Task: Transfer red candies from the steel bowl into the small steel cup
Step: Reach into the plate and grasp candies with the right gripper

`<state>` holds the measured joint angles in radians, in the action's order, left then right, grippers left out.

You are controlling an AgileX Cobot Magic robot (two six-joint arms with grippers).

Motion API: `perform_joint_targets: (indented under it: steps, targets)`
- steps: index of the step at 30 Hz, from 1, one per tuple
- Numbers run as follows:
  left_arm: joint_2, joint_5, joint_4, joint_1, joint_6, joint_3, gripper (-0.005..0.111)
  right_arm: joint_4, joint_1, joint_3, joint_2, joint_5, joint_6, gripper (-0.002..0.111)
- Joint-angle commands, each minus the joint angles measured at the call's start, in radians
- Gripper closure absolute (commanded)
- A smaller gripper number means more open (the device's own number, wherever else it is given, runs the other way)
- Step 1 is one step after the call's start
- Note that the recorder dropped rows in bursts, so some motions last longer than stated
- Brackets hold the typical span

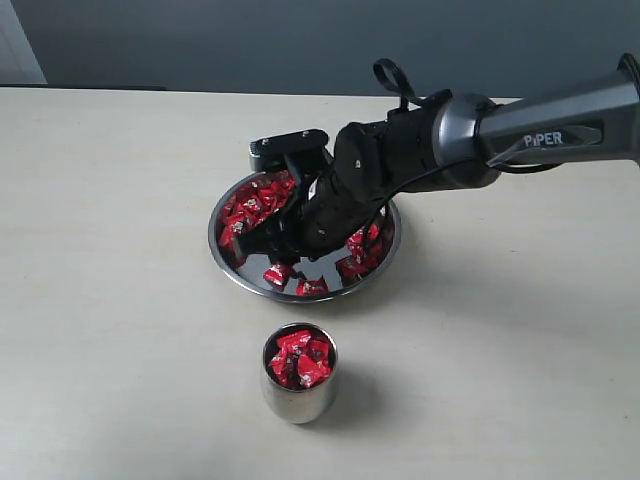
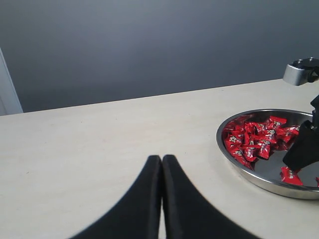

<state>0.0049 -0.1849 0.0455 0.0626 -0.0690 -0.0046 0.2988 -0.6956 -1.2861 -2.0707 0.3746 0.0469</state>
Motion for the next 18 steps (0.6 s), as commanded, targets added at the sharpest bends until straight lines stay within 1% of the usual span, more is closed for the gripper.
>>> perform_joint_targets:
  steps: [1, 15, 16, 17, 18]
  targets:
    - [-0.005, 0.003, 0.001, -0.001, 0.001, 0.005, 0.105, 0.024, 0.003, -0.004, 0.002, 0.000, 0.004, 0.069]
    - [-0.005, 0.003, 0.001, -0.001, 0.001, 0.005, 0.105, 0.047, 0.003, -0.004, -0.039, -0.018, 0.004, 0.069]
    - [-0.005, 0.003, 0.001, -0.001, 0.001, 0.005, 0.105, 0.047, 0.003, -0.004, -0.039, -0.022, 0.004, 0.071]
    - [-0.005, 0.006, 0.001, -0.001, 0.001, 0.005, 0.105, 0.047, 0.003, -0.004, -0.039, -0.026, 0.004, 0.075]
    - [-0.005, 0.006, 0.001, -0.001, 0.001, 0.005, 0.105, 0.047, 0.003, -0.004, -0.039, -0.028, 0.004, 0.081]
